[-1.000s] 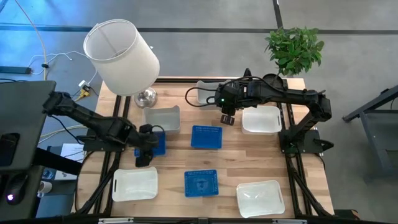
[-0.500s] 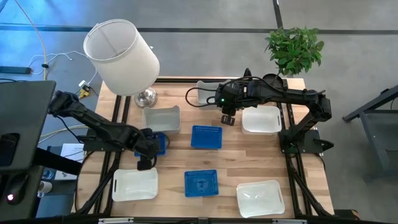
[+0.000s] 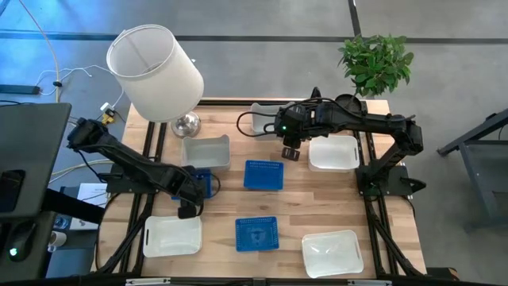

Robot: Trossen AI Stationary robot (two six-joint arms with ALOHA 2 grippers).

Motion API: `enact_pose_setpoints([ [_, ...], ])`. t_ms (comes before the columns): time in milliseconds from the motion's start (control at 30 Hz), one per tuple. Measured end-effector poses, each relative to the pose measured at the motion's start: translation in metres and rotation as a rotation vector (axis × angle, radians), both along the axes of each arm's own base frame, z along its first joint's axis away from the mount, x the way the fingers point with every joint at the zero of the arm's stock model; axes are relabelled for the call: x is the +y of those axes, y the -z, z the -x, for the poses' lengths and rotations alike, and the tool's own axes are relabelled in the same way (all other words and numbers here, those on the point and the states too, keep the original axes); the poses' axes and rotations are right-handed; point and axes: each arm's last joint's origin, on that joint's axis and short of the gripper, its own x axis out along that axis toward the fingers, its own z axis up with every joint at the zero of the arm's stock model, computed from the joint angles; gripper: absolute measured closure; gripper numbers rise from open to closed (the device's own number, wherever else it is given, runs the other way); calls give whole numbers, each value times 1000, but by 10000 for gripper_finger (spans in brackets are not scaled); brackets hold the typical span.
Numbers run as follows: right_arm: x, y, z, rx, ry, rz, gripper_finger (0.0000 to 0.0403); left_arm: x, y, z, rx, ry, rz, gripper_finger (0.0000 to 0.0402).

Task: Stack baskets by color
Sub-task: Stack the left blue bin on top of the right blue bin

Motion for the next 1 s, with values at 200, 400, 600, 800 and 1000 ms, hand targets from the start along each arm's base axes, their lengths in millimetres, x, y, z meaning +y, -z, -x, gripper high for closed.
enact_pose_setpoints([
  [200, 1, 0, 0, -24, 51, -44, 288, -2, 7, -2, 37, 1, 2, 327],
  [400, 7, 0, -2, -39, 71, -61, 288, -7, 8, -1, 43, 28, 7, 396],
  [600, 15, -2, -7, -87, 44, -58, 288, -12, 8, 0, 42, 15, 16, 395],
  [800, 24, -6, -15, -168, 12, -54, 288, -20, -2, -5, -4, 40, -3, 400],
  [1000, 32, -8, -20, -226, 8, -65, 288, -30, -24, -15, -69, 90, -13, 401],
])
